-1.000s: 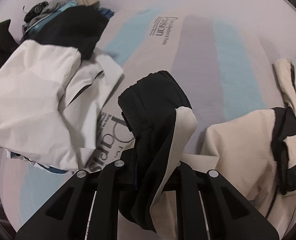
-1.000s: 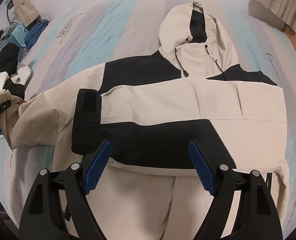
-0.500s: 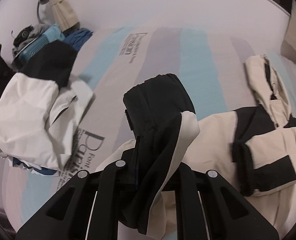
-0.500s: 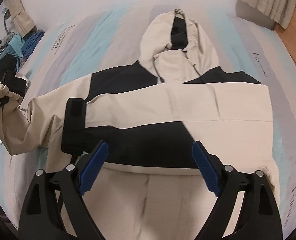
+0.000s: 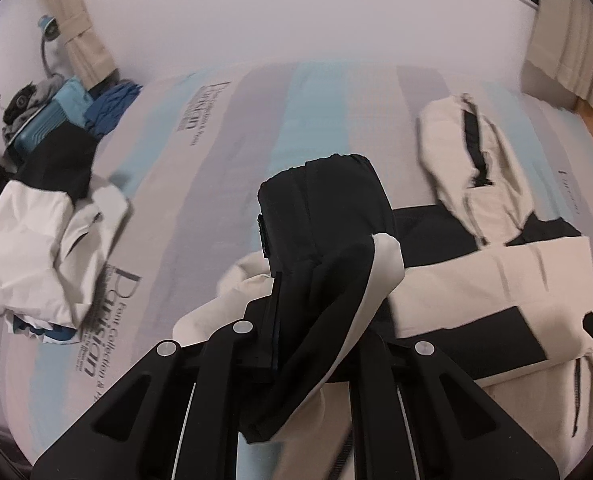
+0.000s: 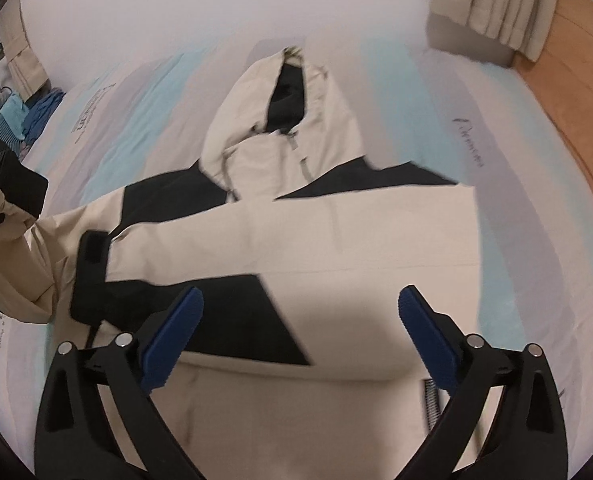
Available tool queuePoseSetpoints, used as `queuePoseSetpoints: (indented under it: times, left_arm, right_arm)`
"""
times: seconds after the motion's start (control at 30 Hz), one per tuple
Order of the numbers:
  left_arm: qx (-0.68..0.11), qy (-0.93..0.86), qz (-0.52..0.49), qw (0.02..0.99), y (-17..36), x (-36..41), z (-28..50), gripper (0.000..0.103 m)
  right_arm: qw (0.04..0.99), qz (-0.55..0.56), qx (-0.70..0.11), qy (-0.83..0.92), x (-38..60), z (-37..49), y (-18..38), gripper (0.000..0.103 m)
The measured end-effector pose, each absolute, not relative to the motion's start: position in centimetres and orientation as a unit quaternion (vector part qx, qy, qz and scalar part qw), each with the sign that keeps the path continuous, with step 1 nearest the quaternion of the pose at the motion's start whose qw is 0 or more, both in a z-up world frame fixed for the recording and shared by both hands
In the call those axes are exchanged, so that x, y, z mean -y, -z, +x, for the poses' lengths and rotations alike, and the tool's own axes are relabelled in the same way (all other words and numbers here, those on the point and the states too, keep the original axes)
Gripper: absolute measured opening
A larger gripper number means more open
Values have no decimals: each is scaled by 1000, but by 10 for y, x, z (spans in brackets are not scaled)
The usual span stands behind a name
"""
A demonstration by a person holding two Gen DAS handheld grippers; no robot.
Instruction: Fold large clothes
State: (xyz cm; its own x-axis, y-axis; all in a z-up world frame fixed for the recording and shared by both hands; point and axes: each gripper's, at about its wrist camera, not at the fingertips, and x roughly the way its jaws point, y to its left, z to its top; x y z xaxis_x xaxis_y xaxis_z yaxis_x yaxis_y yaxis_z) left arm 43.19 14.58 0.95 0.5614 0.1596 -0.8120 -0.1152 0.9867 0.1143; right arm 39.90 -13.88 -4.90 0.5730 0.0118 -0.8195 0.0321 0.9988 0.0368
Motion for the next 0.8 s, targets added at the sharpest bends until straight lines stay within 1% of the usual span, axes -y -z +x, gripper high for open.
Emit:
queuePoseSetpoints:
  times: [0.47,0.63,0.8]
  left_arm:
    - [-463,-22,32,885,-14,3,438,9]
    - [-463,-1,35,886,-13,56,440,8]
    - [-471,23,45,881,0,111,443,8]
  right_arm:
    - [898,11,-439,36,253,398,27,95]
    - [896,15,-441,48,296,394,28,95]
    - [895,19,-442,58,331,388,32,95]
